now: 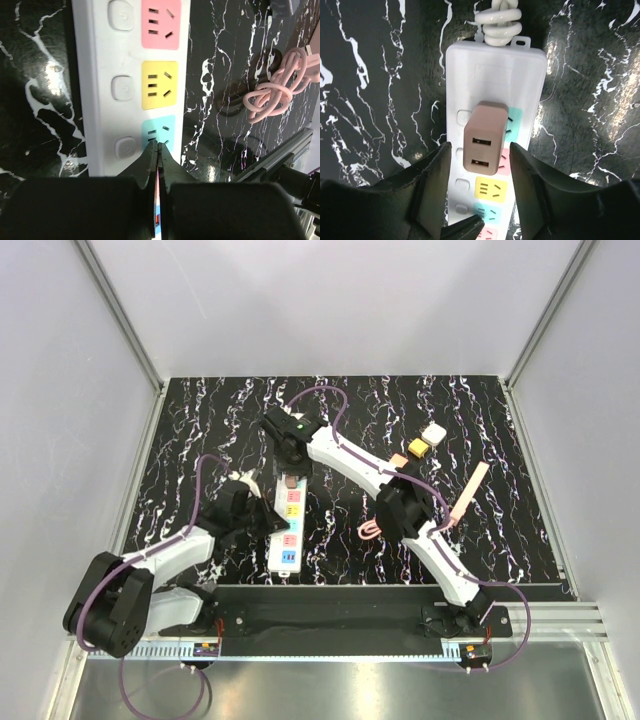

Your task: Pull the plug off the socket

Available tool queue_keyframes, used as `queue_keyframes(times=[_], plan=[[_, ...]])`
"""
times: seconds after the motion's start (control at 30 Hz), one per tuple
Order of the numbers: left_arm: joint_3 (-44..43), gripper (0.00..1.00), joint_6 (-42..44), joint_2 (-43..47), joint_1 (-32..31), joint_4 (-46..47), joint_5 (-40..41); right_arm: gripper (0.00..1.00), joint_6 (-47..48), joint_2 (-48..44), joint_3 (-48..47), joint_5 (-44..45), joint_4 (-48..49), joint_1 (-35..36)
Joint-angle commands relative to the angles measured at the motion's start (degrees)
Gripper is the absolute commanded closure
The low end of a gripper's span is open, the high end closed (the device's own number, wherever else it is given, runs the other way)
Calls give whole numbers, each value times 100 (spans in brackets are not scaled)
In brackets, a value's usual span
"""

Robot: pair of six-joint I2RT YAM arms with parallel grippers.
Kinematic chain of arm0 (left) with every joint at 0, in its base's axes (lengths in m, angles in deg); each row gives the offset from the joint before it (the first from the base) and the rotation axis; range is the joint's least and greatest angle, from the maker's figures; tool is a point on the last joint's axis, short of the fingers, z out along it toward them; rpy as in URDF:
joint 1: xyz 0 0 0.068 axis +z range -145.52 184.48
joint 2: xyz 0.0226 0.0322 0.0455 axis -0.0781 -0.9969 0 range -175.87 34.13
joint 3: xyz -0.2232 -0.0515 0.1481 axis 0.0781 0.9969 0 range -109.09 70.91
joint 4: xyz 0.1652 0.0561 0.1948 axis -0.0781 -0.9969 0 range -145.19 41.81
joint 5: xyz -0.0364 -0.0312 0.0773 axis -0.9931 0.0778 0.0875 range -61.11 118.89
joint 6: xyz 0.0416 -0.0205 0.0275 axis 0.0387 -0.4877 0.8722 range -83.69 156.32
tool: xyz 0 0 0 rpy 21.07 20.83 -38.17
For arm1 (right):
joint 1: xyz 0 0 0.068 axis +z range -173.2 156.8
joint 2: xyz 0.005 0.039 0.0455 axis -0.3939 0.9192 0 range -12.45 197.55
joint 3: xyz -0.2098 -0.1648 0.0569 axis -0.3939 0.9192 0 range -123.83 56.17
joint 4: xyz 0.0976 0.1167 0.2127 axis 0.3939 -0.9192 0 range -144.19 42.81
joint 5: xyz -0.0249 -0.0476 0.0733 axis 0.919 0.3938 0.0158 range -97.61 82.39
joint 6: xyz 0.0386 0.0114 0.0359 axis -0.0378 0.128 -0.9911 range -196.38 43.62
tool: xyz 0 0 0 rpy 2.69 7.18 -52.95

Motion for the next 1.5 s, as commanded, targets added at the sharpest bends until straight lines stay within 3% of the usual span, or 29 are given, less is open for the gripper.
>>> queue_keyframes(times=[0.0, 0.27, 0.57, 1.0, 1.33, 1.47], plan=[[42, 100, 93, 322, 4, -222, 163, 44, 16, 127, -373, 394, -302, 58], [-459, 99, 303, 280, 4, -582, 251, 50, -81, 188, -417, 360, -302, 58], [-600, 100, 242, -405, 83, -135, -13, 59, -116, 197, -400, 298, -311, 58], [-214, 100, -4, -1074, 206, 779, -303, 60, -160, 373, -505, 281, -346, 58], [155, 100, -110, -1399, 232, 1140, -294, 78, -151, 390, -707, 447, -442, 58], [182, 100, -180, -1540, 232, 1237, -277, 99, -239, 408, -795, 518, -556, 58]])
